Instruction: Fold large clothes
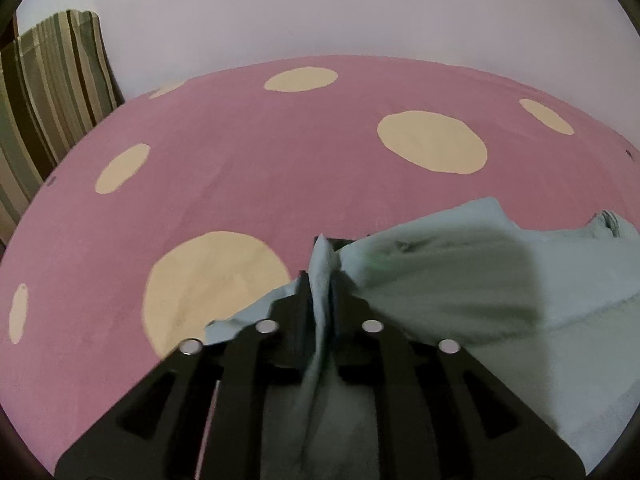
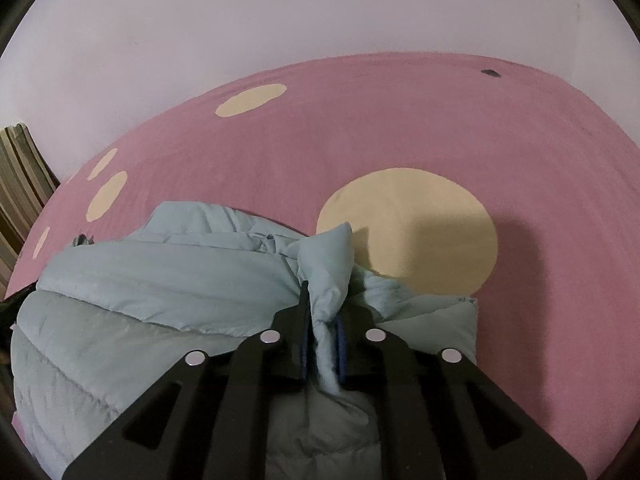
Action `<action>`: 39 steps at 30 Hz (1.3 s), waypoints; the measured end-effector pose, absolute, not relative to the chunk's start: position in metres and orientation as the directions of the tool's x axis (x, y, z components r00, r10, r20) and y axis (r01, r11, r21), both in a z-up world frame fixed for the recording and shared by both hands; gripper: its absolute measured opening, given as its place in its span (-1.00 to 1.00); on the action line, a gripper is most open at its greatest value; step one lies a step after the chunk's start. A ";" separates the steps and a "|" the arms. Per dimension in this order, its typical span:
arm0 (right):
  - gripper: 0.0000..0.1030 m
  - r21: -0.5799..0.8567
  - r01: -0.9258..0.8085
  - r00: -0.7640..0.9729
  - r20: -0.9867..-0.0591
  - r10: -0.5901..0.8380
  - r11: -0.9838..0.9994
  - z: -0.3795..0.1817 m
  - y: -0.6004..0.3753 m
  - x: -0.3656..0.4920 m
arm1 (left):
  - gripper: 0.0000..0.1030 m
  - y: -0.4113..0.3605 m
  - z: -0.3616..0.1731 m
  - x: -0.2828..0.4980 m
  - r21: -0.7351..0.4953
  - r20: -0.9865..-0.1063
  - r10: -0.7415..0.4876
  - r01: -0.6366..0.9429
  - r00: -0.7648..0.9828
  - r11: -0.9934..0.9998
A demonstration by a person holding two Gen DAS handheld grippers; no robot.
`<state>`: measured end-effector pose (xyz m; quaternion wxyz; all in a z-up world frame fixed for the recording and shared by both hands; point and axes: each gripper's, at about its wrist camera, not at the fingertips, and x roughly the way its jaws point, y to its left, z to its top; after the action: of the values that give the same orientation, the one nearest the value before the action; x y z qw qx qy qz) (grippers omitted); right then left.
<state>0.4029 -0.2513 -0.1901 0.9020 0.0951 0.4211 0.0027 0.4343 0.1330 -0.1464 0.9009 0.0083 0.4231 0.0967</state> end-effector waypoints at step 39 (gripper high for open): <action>-0.14 0.049 -0.018 0.638 -0.769 0.049 0.999 -0.198 -0.103 0.403 | -0.22 0.023 -0.166 0.408 0.093 -0.764 0.105 -0.052 0.637 0.994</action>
<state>0.4030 -0.1032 -0.1981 0.9048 0.0182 0.4251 0.0183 0.4083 0.0230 -0.1657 0.9042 0.0311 0.4238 0.0436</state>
